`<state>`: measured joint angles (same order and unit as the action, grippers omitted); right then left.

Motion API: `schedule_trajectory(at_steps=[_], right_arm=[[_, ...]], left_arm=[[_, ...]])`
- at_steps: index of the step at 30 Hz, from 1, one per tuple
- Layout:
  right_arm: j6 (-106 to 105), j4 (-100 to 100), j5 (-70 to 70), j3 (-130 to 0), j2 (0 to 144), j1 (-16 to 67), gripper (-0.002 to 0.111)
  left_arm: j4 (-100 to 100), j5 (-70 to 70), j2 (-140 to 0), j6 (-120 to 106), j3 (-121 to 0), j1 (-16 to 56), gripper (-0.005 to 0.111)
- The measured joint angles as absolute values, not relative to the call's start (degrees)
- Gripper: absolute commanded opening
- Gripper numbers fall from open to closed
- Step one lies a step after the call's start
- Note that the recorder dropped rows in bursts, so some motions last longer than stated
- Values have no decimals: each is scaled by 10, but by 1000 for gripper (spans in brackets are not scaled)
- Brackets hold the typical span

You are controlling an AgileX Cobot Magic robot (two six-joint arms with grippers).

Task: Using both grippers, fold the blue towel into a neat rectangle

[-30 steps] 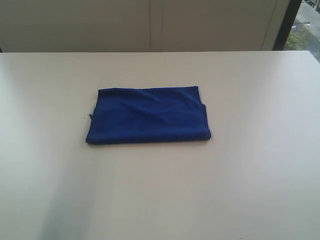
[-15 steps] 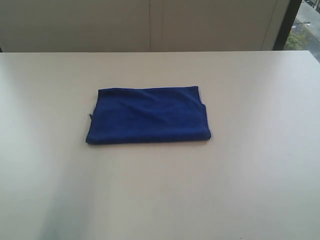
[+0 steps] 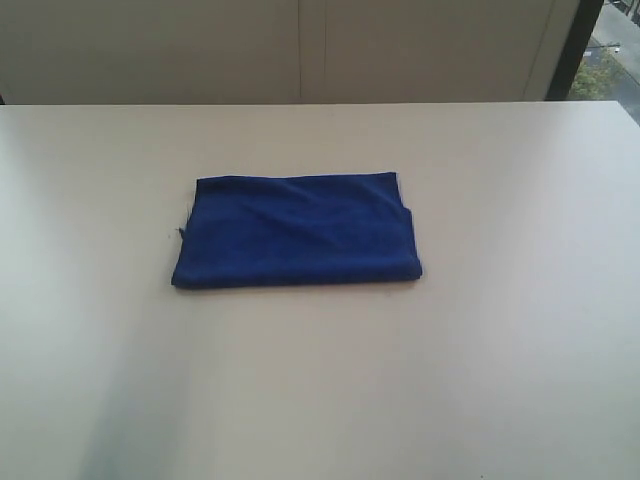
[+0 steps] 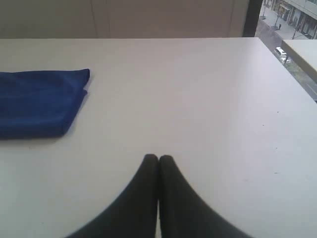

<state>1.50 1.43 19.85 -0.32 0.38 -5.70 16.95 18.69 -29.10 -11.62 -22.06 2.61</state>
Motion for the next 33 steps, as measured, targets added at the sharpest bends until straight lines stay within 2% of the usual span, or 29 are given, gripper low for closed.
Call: schedule_trajectory(at_steps=[23,33], right_arm=[[15,14,199,-3,4,-57,0],[15,14,199,-3,4,-57,0]], left_arm=[[170,187,-288,-116,-221,26,0],[150,251,-165,-125,-221,26,0]])
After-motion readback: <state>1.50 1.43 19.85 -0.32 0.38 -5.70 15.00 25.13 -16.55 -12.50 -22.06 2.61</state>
